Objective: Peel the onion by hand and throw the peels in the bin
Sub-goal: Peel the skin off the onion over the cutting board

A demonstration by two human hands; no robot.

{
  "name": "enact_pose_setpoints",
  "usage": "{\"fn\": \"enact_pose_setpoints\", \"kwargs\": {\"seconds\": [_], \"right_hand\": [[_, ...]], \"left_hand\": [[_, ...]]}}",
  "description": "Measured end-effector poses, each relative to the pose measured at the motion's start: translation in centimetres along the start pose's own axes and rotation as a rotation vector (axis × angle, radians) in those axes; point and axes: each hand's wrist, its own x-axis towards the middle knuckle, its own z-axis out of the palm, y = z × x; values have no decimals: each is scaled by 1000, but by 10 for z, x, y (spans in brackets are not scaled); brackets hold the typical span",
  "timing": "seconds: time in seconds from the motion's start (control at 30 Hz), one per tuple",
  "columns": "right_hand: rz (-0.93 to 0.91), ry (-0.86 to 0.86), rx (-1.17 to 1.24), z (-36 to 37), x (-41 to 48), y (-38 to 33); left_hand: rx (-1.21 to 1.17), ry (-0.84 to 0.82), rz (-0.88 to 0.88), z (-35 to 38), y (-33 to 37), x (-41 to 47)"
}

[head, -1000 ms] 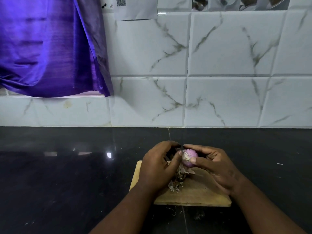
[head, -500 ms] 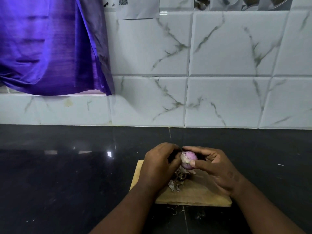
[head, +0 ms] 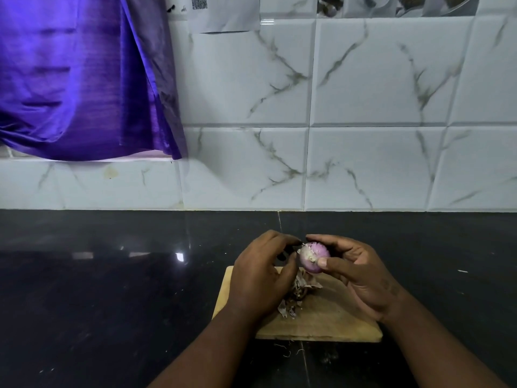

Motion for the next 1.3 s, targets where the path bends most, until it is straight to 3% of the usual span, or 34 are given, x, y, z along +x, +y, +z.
{"fn": "enact_pose_setpoints", "kwargs": {"seconds": [0.37, 0.43, 0.57, 0.67, 0.93, 1.3], "right_hand": [[86, 58, 78, 2, 0, -2], [84, 54, 57, 2, 0, -2], [26, 44, -39, 1, 0, -1], [-7, 59, -59, 3, -1, -2], [-37, 23, -51, 3, -1, 0], [-65, 13, -75, 3, 0, 2]], "left_hand": [[-127, -13, 57, 3, -4, 0], [-198, -52, -39, 4, -2, -2], [-555, -122, -435, 7, 2, -2], [-661, -116, -525, 11, 0, -2], [-646, -72, -533, 13, -2, -1], [-426, -3, -419, 10, -1, -3]]}}
